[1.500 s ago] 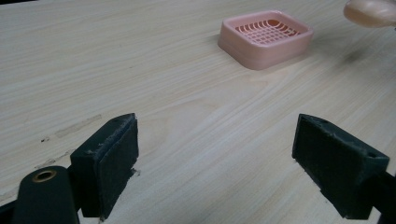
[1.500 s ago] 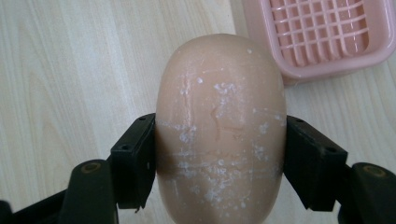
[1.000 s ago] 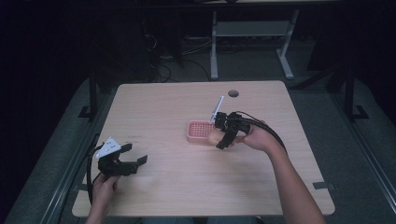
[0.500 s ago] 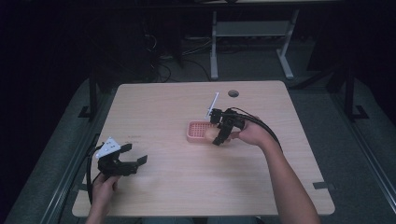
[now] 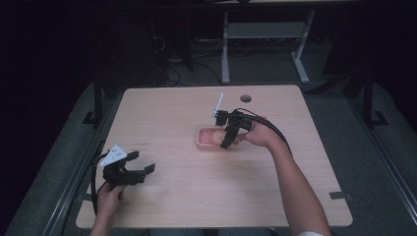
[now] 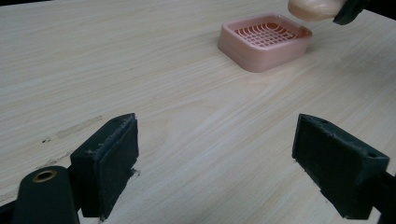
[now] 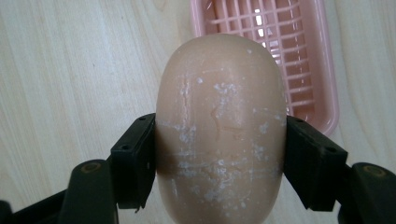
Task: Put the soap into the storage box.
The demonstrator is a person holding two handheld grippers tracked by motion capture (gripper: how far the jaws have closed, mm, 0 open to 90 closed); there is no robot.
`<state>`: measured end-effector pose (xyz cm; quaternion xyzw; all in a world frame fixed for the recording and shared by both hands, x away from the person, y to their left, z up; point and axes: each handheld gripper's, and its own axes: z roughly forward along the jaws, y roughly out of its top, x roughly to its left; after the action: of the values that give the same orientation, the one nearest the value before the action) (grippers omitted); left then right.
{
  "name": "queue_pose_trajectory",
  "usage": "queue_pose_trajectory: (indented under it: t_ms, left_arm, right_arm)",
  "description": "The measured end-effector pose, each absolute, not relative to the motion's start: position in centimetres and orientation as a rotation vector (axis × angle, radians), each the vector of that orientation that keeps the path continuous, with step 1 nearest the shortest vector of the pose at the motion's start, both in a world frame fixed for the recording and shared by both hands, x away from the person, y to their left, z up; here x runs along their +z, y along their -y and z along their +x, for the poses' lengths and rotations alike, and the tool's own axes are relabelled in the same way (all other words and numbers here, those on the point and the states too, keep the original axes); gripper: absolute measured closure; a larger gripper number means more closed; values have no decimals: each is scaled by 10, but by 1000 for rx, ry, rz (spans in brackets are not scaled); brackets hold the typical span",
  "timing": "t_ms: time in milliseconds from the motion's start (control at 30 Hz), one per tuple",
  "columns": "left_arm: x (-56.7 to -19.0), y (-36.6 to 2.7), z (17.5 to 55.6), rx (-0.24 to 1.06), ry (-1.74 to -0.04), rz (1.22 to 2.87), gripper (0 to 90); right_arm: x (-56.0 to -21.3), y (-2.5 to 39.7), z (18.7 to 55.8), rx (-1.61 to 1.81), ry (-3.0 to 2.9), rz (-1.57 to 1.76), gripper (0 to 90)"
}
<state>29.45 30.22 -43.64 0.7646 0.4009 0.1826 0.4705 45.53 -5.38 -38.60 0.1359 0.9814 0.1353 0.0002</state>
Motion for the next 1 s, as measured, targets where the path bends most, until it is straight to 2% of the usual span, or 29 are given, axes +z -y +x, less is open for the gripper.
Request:
queue_pose_trajectory:
  t_ms: [833,1000]
  left_arm:
    - [-436,-304,295,443,-991,1868,143]
    - [-436,-304,295,443,-995,1865,142]
  right_arm:
    - [-379,28,481,421,-3089,406,319]
    - [-386,24,486,426,-3102,412,318]
